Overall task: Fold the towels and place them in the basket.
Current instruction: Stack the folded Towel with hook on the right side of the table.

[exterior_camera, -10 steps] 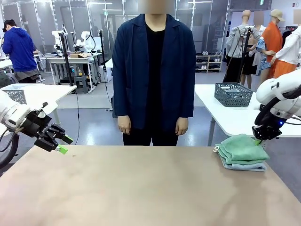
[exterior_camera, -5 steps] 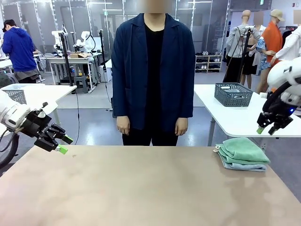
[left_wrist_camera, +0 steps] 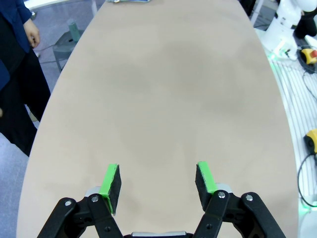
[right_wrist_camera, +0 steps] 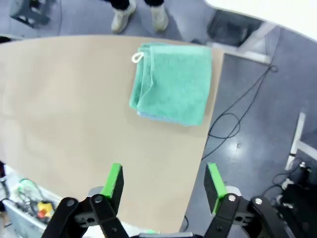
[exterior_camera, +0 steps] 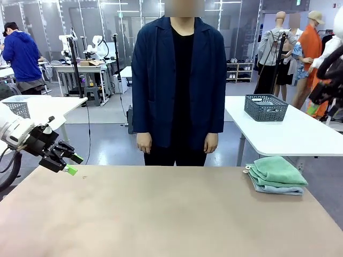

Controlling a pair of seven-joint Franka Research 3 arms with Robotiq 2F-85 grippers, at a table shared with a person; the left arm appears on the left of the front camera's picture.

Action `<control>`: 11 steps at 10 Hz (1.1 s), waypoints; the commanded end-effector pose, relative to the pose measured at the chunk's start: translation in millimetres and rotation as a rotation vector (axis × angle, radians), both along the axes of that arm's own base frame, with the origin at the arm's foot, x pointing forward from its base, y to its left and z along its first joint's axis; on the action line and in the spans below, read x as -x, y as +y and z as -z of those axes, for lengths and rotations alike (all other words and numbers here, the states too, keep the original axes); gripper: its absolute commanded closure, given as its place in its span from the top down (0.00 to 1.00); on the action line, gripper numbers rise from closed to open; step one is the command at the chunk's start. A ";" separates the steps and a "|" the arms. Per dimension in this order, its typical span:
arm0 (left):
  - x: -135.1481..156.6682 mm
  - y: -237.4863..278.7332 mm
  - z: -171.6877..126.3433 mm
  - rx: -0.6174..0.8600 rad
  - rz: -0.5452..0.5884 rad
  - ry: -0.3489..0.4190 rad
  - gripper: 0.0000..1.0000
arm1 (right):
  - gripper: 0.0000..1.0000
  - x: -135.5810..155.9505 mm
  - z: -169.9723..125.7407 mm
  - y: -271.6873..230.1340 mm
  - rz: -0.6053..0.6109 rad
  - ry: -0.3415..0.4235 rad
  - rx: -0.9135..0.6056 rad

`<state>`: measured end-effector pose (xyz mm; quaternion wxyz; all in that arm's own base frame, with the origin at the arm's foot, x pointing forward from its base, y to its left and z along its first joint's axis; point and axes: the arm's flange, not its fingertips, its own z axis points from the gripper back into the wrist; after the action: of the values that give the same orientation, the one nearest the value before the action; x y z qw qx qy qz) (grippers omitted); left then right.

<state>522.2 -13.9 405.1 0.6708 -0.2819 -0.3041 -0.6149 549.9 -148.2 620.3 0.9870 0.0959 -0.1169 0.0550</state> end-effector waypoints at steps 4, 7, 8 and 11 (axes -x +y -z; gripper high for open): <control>-0.1 -0.8 -1.0 -0.006 -0.004 -0.004 0.77 | 0.82 88.5 -77.7 37.3 0.071 0.028 0.130; -0.1 -0.8 -1.0 -0.006 -0.004 -0.004 0.77 | 0.82 104.8 -87.0 47.2 0.056 0.047 0.118; -0.1 -0.8 -1.0 -0.006 -0.004 -0.004 0.77 | 0.82 103.6 -86.6 47.3 0.033 0.055 0.104; -0.1 -0.8 -1.0 -0.006 -0.004 -0.004 0.77 | 0.82 104.5 -96.3 44.7 0.044 0.037 0.125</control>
<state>522.3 -13.9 405.1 0.6708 -0.2819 -0.3041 -0.6149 445.4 -103.3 714.8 0.9940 0.0360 -0.0948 0.0409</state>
